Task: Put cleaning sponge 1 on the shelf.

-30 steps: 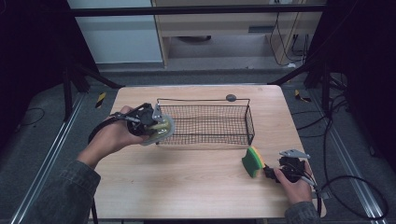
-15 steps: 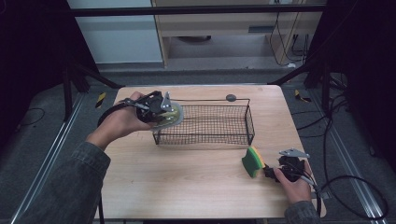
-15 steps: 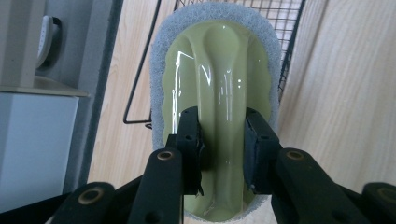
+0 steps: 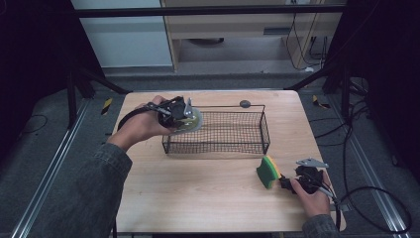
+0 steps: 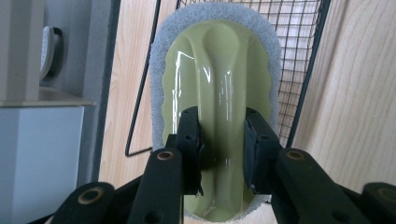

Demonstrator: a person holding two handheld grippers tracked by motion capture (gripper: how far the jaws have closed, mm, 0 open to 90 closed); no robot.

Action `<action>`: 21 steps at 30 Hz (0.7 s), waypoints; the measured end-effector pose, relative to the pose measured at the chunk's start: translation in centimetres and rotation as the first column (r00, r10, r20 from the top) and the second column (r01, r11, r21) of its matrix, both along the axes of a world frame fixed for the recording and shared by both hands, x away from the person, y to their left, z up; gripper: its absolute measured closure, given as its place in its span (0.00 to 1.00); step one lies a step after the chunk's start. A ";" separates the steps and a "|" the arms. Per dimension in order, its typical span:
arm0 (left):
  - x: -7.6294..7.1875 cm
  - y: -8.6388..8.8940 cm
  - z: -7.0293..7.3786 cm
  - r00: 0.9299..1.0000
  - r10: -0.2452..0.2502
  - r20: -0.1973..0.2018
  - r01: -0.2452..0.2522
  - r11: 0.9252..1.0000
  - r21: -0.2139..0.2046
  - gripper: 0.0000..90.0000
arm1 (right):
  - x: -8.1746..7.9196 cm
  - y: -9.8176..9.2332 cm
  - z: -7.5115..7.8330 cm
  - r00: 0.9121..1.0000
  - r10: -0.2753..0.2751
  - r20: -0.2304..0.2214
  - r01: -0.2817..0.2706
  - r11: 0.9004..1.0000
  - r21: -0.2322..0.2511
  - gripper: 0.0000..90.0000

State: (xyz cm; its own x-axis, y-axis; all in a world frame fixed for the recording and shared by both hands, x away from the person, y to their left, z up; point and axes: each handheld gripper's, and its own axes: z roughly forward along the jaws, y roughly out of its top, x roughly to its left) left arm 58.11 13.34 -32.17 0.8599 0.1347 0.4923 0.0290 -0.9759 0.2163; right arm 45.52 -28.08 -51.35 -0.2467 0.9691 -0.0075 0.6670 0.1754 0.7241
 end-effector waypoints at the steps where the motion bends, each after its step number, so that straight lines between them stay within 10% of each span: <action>1: 0.1 -0.1 -0.2 1.000 -0.004 -0.003 0.004 1.000 0.004 0.78 | 0.0 0.0 0.0 1.000 0.000 0.000 0.000 1.000 0.000 0.02; 21: 1.5 -0.6 -2.1 0.998 -0.012 -0.067 0.014 1.000 0.023 0.79 | 0.0 0.0 0.0 1.000 0.000 0.002 0.000 1.000 0.001 0.02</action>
State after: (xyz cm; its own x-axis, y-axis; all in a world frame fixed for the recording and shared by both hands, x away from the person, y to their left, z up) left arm 59.60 12.71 -34.30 0.8925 0.1124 0.4368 0.0298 -0.9810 0.1915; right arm 45.53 -28.07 -51.37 -0.2465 0.9691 -0.0069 0.6658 0.1745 0.7255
